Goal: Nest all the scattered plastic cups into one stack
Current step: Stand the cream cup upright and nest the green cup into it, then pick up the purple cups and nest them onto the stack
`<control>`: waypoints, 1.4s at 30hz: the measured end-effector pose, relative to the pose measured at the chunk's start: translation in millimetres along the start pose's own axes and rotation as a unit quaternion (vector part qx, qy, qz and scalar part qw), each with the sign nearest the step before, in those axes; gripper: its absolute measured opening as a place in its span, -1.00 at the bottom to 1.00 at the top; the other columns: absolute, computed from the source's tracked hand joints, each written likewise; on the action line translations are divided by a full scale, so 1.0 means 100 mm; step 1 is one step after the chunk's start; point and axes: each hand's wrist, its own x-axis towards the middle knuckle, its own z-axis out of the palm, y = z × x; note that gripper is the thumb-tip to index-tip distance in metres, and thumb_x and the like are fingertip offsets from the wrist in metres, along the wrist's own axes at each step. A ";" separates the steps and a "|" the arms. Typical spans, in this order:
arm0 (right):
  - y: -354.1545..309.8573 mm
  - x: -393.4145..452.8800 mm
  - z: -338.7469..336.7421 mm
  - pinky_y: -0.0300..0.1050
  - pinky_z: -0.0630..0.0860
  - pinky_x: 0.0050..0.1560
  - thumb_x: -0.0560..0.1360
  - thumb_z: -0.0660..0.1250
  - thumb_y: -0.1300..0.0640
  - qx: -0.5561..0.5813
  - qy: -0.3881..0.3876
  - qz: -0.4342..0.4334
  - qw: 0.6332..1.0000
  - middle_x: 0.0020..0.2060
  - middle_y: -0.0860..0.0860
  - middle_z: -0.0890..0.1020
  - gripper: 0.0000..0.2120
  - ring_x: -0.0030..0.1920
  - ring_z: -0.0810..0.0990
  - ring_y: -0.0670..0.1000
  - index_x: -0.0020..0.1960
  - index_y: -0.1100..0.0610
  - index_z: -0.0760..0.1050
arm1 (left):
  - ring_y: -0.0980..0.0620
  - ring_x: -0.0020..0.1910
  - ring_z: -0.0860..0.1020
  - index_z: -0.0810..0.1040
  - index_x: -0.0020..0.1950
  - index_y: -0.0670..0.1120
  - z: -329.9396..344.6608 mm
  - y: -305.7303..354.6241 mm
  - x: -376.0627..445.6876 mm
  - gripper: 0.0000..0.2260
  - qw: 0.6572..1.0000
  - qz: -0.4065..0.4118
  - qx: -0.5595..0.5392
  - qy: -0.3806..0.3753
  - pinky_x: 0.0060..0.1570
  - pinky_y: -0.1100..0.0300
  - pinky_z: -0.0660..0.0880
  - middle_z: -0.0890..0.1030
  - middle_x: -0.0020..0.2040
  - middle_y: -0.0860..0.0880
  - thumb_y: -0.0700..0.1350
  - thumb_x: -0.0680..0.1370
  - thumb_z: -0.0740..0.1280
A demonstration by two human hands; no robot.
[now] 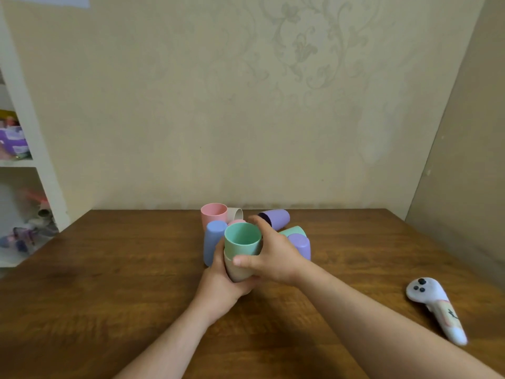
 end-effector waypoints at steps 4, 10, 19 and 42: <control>0.11 0.00 -0.43 -0.14 0.39 0.39 0.38 0.36 -0.45 -0.129 0.058 -0.047 0.989 0.47 -0.20 0.48 0.01 0.46 0.44 -0.11 0.73 -0.12 0.18 | 0.18 0.21 0.63 0.23 0.56 0.31 0.00 0.02 -0.01 -0.02 1.000 0.009 0.021 0.008 0.17 0.13 0.62 0.61 0.26 0.29 0.10 0.29 0.73; 0.57 -0.15 -0.58 0.22 0.39 0.42 0.49 0.40 -0.36 -0.404 -0.050 0.076 0.910 0.59 0.01 0.27 -0.21 0.50 0.28 0.21 0.64 -0.34 0.18 | 0.15 0.22 0.59 0.20 0.56 0.32 0.00 0.03 -0.01 0.00 1.000 0.006 0.027 0.002 0.15 0.16 0.55 0.57 0.28 0.31 0.11 0.29 0.73; 0.87 -0.33 -0.47 -0.13 0.50 0.24 0.41 0.66 -0.11 -0.173 0.099 0.057 0.978 0.28 -0.14 0.38 -0.42 0.30 0.42 -0.01 0.28 -0.22 0.41 | 0.11 0.27 0.57 0.18 0.59 0.29 -0.01 0.04 -0.02 0.00 0.999 -0.009 0.034 0.000 0.24 0.08 0.58 0.52 0.27 0.34 0.11 0.31 0.72; 1.10 -0.01 -0.37 0.11 0.37 0.54 0.50 0.60 -0.11 -0.187 0.033 0.122 0.974 0.54 0.02 0.31 -0.11 0.49 0.33 0.13 0.69 -0.14 0.20 | 0.08 0.29 0.59 0.17 0.64 0.22 0.01 0.04 0.00 -0.10 0.999 0.000 0.051 -0.001 0.22 0.12 0.54 0.54 0.29 0.30 0.15 0.44 0.63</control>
